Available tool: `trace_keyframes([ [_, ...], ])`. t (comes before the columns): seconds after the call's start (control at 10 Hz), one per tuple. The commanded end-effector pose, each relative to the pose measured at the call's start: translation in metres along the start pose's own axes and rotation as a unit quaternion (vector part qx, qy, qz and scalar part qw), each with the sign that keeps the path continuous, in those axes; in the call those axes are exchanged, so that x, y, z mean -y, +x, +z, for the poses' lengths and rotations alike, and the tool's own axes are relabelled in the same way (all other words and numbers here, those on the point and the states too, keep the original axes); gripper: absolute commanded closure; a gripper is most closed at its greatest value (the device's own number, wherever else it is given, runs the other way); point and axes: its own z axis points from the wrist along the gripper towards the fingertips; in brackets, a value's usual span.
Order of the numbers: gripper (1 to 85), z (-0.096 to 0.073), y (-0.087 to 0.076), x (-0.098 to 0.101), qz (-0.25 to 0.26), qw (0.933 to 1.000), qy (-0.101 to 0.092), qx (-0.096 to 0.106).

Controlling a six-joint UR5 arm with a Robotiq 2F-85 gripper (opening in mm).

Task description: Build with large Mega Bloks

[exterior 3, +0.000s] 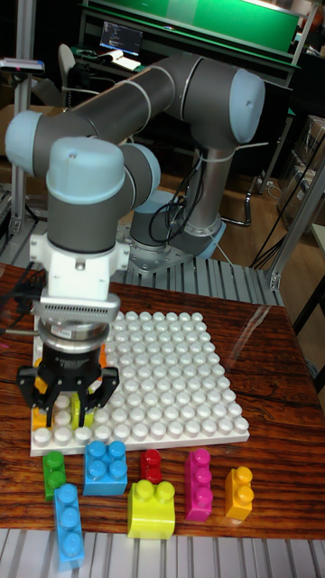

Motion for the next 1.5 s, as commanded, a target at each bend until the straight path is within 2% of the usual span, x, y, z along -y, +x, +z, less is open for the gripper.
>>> trace_keyframes([
  [0.0,42.0,0.018,-0.028,0.003,-0.002,1.0000,-0.001,0.008],
  [0.4,42.0,0.037,-0.039,0.005,-0.012,0.9998,0.001,0.018],
  [0.8,42.3,0.051,-0.039,0.007,-0.021,0.9996,0.000,0.020],
  [1.4,42.7,0.055,-0.033,0.009,-0.026,0.9995,0.001,0.017],
])
